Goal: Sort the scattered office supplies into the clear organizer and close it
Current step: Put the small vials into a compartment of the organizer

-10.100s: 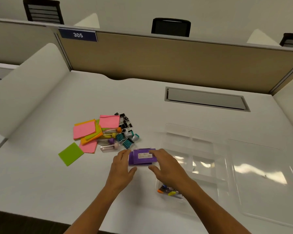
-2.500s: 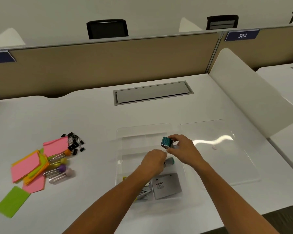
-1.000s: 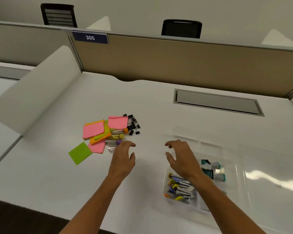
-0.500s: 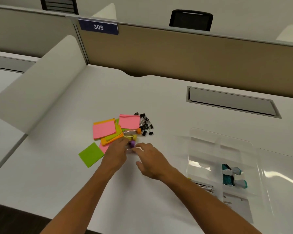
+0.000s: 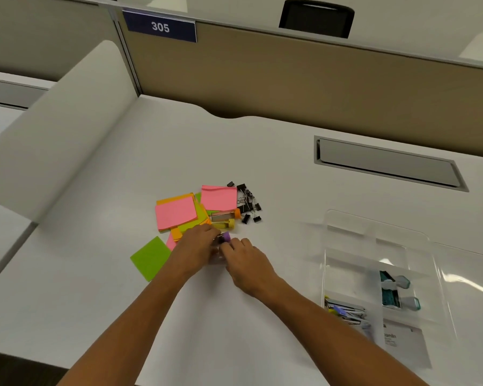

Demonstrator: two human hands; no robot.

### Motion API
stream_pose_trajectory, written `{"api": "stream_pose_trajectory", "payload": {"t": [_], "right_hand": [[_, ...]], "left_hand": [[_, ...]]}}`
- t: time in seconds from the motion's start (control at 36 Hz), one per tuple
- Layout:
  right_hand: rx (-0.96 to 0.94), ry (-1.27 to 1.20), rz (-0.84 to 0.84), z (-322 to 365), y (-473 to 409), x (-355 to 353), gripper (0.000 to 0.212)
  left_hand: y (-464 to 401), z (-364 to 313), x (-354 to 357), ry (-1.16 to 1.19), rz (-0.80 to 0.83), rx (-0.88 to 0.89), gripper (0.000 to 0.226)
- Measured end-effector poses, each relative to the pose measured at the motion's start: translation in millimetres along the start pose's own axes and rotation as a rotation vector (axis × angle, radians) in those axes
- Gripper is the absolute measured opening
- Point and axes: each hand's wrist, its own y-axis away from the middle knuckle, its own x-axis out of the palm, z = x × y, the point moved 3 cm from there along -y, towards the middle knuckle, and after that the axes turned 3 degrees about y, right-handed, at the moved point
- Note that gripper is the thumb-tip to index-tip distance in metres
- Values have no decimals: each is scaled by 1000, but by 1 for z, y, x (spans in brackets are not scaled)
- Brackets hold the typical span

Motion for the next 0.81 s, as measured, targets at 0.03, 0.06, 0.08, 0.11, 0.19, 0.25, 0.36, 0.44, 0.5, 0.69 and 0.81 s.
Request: {"api": "stream_pose_trajectory", "payload": {"t": [0.03, 0.06, 0.08, 0.11, 0.19, 0.25, 0.36, 0.44, 0.5, 0.69, 0.81], "right_hand": [[4, -12, 2, -1, 1, 1, 41], [10, -26, -2, -2, 3, 3, 41], [17, -40, -5, -3, 6, 4, 40], [26, -56, -5, -4, 8, 5, 39], [77, -149, -7, -10, 16, 6, 33], [131, -243, -19, -15, 23, 2, 31], [223, -421, -42, -28, 38, -10, 31], [288, -535, -86, -37, 50, -23, 29], [337, -611, -123, -44, 59, -32, 28], [468, -959, -305, -77, 102, -62, 32], [539, -1017, -378, -103, 130, -75, 34]], "left_hand": [[-1, 0, 1, -19, 8, -10, 21], [-1, 0, 3, -18, 9, -22, 21], [0, 0, 4, -7, 5, -36, 23], [1, 0, 6, 8, -5, -49, 27], [4, -4, 8, 43, -52, -61, 38], [6, -11, 6, 74, -98, -27, 37], [9, -26, -1, 142, -155, 30, 50], [10, -37, -5, 214, -196, 48, 62], [11, -47, -8, 270, -232, 58, 58], [14, -91, -13, 504, -330, 42, 36], [14, -119, -10, 644, -362, 23, 35]]}}
